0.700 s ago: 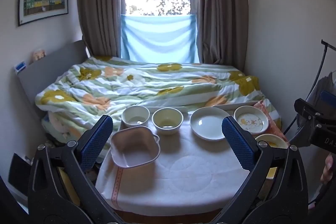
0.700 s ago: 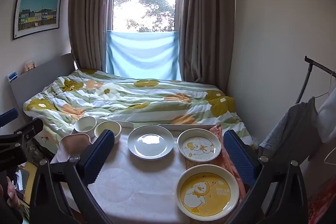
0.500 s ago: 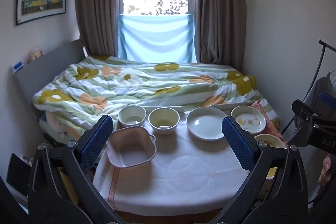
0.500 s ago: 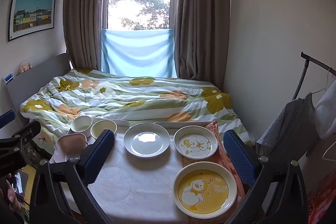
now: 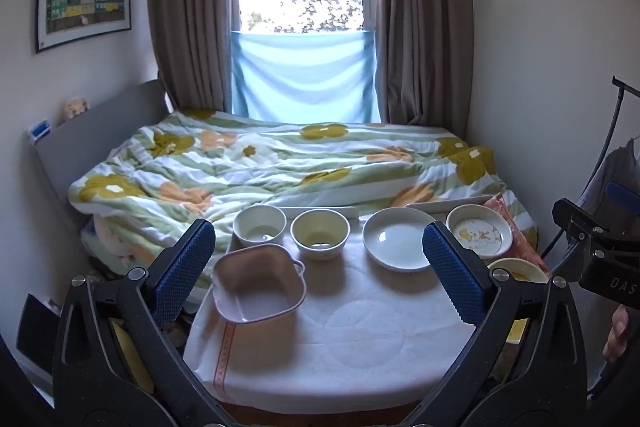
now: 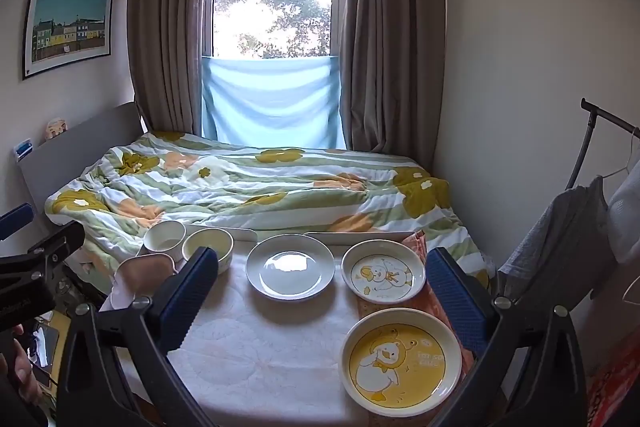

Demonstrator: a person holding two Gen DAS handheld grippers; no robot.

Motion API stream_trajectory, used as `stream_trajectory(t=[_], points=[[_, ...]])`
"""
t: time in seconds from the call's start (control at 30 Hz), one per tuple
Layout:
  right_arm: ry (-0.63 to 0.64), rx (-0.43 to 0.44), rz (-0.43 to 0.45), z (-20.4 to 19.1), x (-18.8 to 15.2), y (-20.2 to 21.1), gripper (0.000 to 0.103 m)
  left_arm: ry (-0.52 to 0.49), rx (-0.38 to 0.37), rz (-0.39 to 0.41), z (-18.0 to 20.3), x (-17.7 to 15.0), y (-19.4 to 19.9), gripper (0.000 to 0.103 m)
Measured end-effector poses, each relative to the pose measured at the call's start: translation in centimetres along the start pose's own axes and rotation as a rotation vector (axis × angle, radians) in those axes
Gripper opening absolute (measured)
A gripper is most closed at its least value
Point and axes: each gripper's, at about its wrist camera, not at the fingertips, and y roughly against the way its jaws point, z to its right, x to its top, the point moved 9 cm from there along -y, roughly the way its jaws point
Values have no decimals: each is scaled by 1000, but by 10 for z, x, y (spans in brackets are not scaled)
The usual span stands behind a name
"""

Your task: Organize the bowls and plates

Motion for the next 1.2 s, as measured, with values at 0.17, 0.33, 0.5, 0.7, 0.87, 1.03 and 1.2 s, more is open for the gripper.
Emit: stream_trajectory(t=[0.17,0.33,0.5,0.7,0.87,1.03,1.2], points=[[0,1,-2,-1,2,-1,103,2,-5,-2,-2,-1,-1,103],[3,0,-1,2,2,-2,103,4,-8,-4,-3,-2,-2,103],[4,-2,-1,2,3,-2,103,4,-7,-3,-3,-2,-3,103],[4,-4,-5,4,3,-5,103,3,-10,-5,-2,-2,-3,103],[1,-5,-8,7,2,-7,103,1,-11,-5,-1,-2,-3,103],[-1,-5,-8,6,2,-7,103,1,-9,-7,-1,-3,-3,103],[-3,-7,-9,7,2,-7,103,-2,-7,-12,3,-3,-3,103]])
